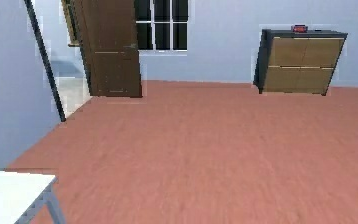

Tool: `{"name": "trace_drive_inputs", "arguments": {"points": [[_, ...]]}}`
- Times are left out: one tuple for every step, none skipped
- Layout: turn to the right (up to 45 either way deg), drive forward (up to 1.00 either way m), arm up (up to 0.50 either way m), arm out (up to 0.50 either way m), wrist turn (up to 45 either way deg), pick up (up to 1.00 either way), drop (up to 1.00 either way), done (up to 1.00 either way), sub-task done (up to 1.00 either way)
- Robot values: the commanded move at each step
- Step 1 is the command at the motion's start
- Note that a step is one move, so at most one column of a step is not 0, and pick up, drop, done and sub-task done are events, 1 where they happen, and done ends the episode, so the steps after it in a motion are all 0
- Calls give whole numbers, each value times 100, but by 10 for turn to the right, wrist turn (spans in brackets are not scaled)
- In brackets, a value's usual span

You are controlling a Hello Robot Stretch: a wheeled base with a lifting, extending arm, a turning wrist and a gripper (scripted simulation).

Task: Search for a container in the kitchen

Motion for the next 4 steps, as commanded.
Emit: {"name": "trace_drive_inputs", "arguments": {"points": [[0, 30, 0, 0, 0, 0, 0, 0, 0], [-450, 0, 0, 0, 0, 0, 0, 0, 0], [-450, 0, 0, 0, 0, 0, 0, 0, 0], [-450, 0, 0, 0, 0, 0, 0, 0, 0]]}}
